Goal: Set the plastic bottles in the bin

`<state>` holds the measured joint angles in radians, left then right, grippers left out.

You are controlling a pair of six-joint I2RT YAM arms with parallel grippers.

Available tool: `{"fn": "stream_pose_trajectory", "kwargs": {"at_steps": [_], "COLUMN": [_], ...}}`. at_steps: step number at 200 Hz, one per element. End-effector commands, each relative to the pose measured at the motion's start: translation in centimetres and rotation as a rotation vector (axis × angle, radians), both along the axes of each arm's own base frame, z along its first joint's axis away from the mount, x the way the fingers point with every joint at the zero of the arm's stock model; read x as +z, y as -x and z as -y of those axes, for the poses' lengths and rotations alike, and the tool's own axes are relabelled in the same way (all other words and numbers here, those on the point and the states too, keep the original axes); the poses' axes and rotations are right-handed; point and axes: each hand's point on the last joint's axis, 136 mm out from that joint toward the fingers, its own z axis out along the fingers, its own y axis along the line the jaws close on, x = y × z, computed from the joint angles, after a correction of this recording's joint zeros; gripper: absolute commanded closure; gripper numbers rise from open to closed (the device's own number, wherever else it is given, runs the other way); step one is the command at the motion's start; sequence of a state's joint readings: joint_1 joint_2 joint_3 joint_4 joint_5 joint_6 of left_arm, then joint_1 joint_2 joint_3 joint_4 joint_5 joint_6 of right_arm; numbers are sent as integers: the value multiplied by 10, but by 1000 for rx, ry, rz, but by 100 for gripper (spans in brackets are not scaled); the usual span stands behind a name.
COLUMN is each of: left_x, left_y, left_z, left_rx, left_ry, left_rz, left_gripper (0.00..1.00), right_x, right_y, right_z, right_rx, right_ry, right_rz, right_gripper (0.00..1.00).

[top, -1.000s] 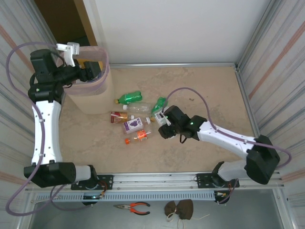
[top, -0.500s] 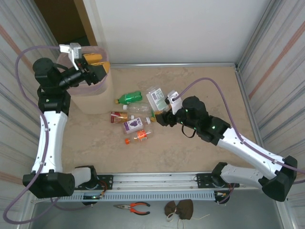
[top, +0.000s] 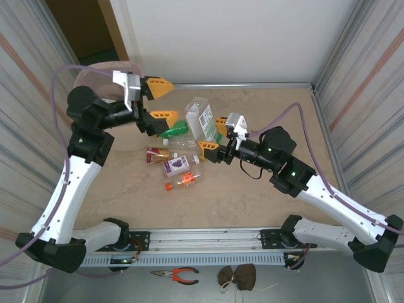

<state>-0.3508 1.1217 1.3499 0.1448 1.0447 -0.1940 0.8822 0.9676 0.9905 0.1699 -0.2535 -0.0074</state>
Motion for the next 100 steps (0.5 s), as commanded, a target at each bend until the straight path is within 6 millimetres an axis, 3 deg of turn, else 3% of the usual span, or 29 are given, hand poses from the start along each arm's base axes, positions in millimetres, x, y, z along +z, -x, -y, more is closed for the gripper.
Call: {"fn": "stream_pose_trajectory", "kwargs": {"at_steps": [1,55,100], "left_x": [6,9,16], "left_y": [33,63,90], "left_z": [13,34,36], "left_rx": [-102,-241,-342], "left_ry": [-18,-24,-13], "left_rz": [131,165,213], "left_gripper": [8,8,13], "right_x": [60,92,104], "right_y": [29,69,79], "right_z": [7,-1,-3], "right_rx": [71,181,208], "right_ry": [-123,-167,-194], "right_rz": [200,352,380], "right_gripper": [53,54,54]}}
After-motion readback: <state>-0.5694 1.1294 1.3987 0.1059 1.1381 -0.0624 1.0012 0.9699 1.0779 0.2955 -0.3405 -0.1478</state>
